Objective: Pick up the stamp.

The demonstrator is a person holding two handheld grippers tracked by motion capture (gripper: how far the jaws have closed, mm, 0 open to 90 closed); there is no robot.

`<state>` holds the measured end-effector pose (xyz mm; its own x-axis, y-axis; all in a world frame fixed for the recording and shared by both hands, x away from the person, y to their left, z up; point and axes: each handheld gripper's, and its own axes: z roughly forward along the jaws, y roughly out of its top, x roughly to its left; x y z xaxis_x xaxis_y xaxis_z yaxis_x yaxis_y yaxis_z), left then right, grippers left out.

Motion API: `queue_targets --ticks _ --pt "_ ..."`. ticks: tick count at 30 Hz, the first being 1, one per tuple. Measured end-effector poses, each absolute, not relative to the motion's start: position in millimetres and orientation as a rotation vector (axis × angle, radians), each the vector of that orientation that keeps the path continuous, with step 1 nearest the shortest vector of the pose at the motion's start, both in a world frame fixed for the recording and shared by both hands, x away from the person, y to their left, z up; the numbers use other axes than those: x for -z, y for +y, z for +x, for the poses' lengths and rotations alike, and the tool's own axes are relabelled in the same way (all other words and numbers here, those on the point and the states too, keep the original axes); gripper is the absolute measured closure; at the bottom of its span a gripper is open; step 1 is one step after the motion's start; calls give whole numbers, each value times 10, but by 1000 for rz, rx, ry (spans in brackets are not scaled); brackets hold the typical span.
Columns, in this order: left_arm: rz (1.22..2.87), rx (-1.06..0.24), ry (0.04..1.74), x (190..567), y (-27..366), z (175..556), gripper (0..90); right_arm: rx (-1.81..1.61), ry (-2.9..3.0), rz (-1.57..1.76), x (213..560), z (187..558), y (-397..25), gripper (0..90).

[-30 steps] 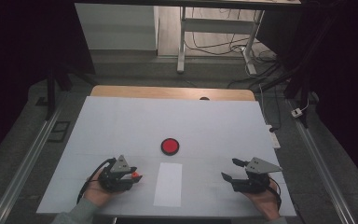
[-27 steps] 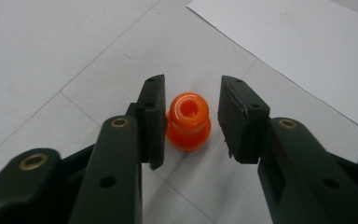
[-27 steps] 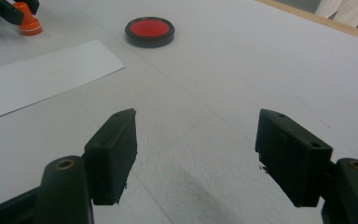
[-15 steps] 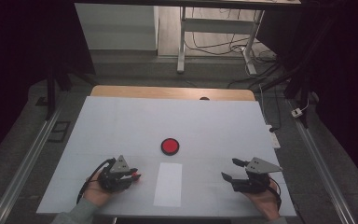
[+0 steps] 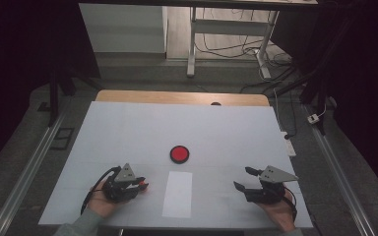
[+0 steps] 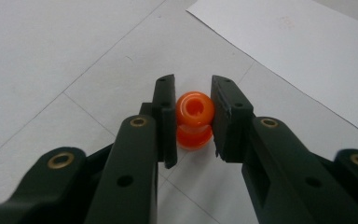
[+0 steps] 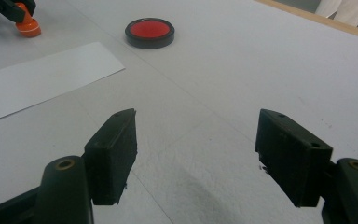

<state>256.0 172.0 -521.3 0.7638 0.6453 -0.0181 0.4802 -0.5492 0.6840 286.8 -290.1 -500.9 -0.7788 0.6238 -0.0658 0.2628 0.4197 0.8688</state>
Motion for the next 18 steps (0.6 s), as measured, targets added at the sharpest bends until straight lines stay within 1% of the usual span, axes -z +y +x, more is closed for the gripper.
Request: queue_targets --ticks 18 --pt "2205 -306 848 5168 1780 2552 720 -1295 2302 757 5013 2863 -2894 289"
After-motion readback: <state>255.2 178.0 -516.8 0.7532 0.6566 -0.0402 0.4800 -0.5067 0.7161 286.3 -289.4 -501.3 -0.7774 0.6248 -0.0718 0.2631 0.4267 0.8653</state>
